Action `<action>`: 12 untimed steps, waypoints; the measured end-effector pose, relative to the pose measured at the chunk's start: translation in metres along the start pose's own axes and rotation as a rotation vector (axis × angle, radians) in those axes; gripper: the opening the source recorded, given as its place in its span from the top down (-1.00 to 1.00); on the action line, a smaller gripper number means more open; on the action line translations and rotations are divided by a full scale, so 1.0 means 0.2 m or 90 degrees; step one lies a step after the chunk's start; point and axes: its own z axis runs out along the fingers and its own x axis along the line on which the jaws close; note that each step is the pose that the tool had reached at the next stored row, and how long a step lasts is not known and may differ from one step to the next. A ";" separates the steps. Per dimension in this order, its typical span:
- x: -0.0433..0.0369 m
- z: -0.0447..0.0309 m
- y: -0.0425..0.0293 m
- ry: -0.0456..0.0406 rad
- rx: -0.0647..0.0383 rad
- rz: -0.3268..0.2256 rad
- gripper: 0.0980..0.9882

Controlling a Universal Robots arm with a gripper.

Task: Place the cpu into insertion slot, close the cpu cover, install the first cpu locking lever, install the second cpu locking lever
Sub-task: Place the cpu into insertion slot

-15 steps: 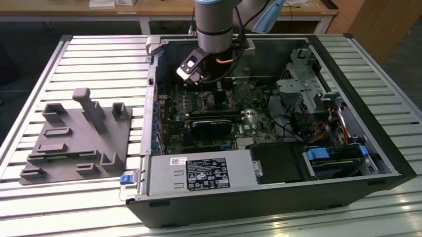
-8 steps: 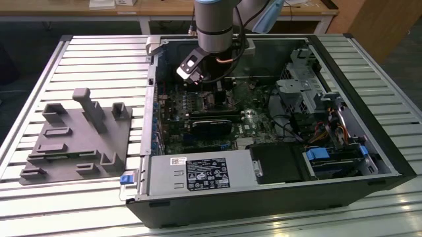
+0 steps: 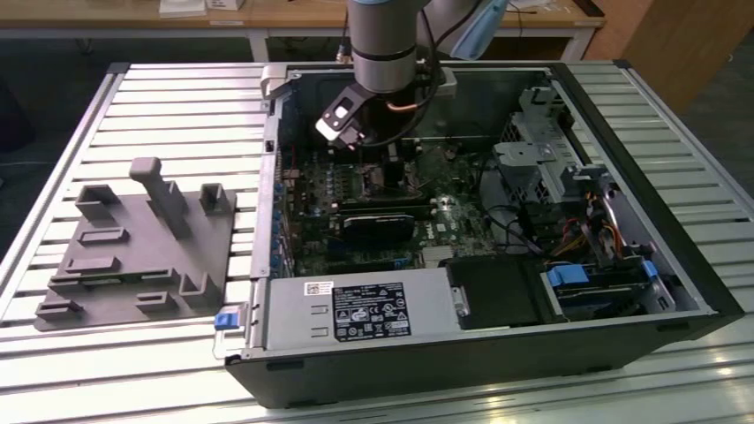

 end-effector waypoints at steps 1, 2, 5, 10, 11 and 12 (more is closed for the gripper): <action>0.000 0.000 0.001 0.0003 0.000 -0.003 0.02; 0.000 0.001 0.002 0.0006 0.000 -0.007 0.02; 0.000 0.003 0.004 0.0014 0.000 -0.013 0.02; -0.003 0.009 0.003 0.0013 0.000 -0.013 0.02; -0.003 0.009 0.003 0.0013 0.000 -0.013 0.02; -0.003 0.009 0.003 0.0014 0.000 -0.013 0.02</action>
